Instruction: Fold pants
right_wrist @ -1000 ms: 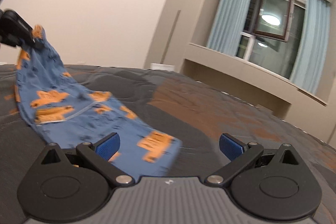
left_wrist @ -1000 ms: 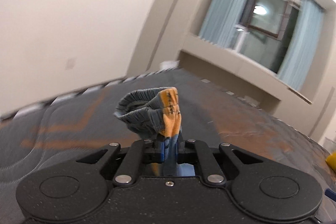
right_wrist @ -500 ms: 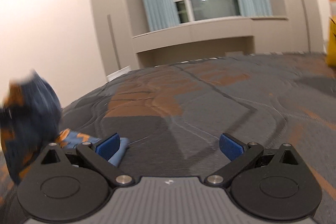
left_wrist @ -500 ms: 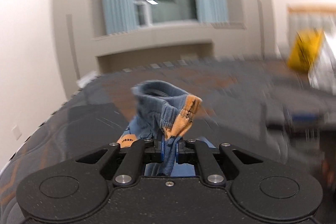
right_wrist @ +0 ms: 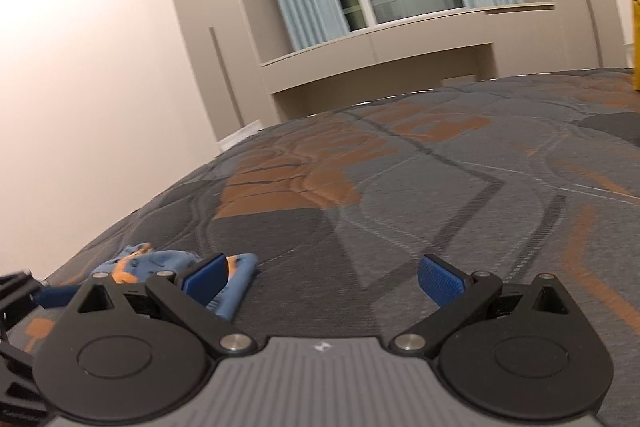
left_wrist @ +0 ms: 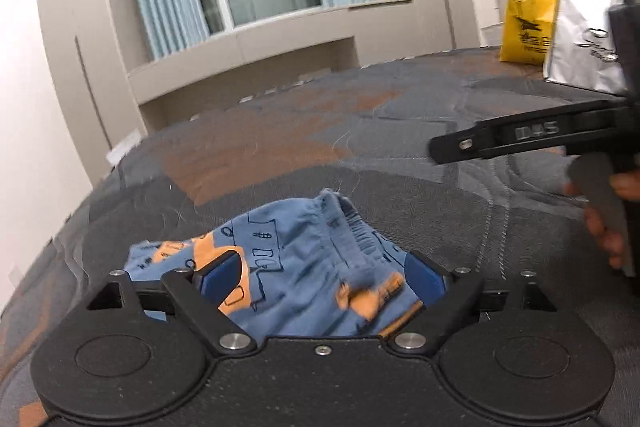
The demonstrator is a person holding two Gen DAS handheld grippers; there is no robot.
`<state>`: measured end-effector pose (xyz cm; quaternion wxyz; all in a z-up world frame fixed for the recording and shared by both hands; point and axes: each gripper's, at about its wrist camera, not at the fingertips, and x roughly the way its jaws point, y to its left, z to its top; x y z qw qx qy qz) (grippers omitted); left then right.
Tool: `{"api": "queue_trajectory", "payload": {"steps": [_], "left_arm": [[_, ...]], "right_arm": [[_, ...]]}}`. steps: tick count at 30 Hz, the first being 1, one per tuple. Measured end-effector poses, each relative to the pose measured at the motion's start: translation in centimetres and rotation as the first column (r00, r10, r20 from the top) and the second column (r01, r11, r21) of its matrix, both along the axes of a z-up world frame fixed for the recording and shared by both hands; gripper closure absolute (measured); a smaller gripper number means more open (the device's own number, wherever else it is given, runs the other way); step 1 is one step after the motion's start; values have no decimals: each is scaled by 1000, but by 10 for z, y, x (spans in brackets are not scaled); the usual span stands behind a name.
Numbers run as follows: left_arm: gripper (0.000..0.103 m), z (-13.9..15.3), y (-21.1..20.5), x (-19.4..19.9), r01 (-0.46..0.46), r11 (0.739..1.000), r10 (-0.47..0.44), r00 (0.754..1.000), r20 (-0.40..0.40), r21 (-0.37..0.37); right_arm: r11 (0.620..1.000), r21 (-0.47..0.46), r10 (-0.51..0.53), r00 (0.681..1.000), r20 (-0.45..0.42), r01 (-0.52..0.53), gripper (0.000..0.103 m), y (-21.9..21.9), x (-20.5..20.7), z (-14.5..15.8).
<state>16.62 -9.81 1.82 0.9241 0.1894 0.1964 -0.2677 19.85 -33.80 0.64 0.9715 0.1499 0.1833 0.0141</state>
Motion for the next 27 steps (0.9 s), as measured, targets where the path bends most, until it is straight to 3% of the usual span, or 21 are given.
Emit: {"api": "queue_trajectory", "payload": {"steps": [5, 11, 16, 23, 25, 27], "left_arm": [[8, -1, 13, -2, 3, 1000, -3, 1000, -9, -3], [6, -9, 33, 7, 2, 998, -8, 995, -95, -57], [23, -16, 42, 11, 9, 995, -23, 991, -131, -104], [40, -22, 50, 22, 53, 972, -102, 972, -209, -230], [44, -26, 49, 28, 41, 969, -101, 965, -241, -242], [51, -27, 51, 30, 30, 966, -96, 963, -252, -256]], "right_arm": [[997, -6, 76, 997, -15, -76, 0, 15, 5, -3], [974, 38, 224, 975, -2, -223, 0, 29, 14, -3], [931, 87, 358, 934, -13, -355, 1, 48, 51, -1], [921, 216, 335, 942, -23, -323, 48, 45, 69, -13], [919, 240, 324, 946, -6, -313, 55, 39, 67, -13], [921, 239, 321, 947, -13, -309, 75, 39, 68, -15]]}}
